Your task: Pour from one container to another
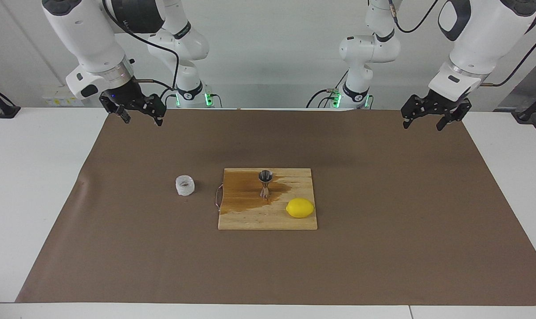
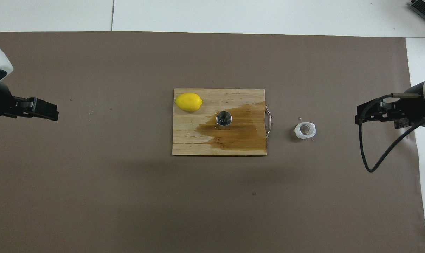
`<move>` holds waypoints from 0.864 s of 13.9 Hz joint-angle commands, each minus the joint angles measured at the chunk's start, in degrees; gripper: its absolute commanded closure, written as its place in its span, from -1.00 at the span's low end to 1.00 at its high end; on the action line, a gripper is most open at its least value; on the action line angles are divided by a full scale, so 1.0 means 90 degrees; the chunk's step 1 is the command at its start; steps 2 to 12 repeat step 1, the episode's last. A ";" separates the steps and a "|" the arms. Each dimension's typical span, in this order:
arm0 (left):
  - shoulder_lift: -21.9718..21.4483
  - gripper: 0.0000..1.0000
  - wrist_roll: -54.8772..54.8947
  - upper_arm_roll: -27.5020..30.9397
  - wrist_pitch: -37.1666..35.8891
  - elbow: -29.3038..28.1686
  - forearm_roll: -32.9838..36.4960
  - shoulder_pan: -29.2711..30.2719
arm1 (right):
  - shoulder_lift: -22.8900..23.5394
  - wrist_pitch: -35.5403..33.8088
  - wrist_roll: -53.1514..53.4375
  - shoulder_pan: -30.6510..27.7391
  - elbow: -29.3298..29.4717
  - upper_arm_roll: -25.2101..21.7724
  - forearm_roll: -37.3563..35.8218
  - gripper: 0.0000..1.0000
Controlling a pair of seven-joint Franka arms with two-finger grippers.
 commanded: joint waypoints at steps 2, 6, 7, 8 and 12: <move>-0.0165 -1.00 0.0007 -0.0021 -0.0029 -0.0169 0.0101 0.0042 | -0.0031 -0.0029 0.0122 -0.0042 -0.0001 0.0038 0.0142 -1.00; -0.0165 -1.00 0.0007 -0.0021 -0.0029 -0.0169 0.0101 0.0042 | -0.0031 -0.0029 0.0122 -0.0042 -0.0001 0.0038 0.0142 -1.00; -0.0165 -1.00 0.0007 -0.0021 -0.0029 -0.0169 0.0101 0.0042 | -0.0031 -0.0029 0.0122 -0.0042 -0.0001 0.0038 0.0142 -1.00; -0.0165 -1.00 0.0007 -0.0021 -0.0029 -0.0169 0.0101 0.0042 | -0.0031 -0.0029 0.0122 -0.0042 -0.0001 0.0038 0.0142 -1.00; -0.0165 -1.00 0.0007 -0.0021 -0.0029 -0.0169 0.0101 0.0042 | -0.0031 -0.0029 0.0122 -0.0042 -0.0001 0.0038 0.0142 -1.00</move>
